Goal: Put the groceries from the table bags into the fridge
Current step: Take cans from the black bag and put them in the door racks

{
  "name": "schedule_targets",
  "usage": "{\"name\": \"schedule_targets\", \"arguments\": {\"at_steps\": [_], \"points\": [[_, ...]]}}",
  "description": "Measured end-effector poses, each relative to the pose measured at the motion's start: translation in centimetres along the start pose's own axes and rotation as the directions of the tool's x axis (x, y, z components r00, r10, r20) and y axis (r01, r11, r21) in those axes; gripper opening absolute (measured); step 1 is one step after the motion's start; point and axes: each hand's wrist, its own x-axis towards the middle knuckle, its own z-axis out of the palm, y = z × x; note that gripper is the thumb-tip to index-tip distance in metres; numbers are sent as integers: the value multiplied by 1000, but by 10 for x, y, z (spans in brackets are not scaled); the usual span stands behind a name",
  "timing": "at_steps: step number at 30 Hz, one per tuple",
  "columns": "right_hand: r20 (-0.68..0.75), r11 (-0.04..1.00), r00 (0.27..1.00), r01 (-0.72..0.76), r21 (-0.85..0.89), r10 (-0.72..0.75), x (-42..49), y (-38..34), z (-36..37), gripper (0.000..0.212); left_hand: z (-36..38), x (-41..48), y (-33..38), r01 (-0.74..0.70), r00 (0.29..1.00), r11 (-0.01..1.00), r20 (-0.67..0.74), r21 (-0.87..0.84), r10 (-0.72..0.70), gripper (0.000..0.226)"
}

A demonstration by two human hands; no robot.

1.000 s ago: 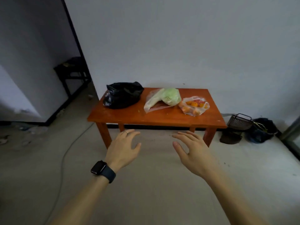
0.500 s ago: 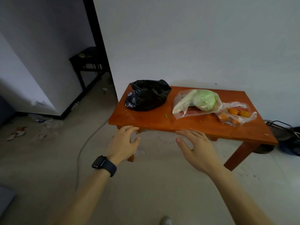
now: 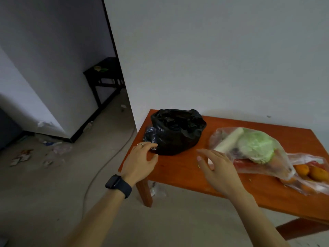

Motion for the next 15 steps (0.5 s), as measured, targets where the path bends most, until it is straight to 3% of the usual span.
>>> {"name": "schedule_targets", "arguments": {"at_steps": [9, 15], "points": [[146, 999, 989, -27, -39, 32, 156, 42, 64, 45, 22, 168, -44, -64, 996, 997, 61, 34, 61, 38], [197, 985, 966, -174, 1, 170, 227, 66, 106, 39, 63, 280, -82, -200, 961, 971, 219, 134, 168, 36]]}}
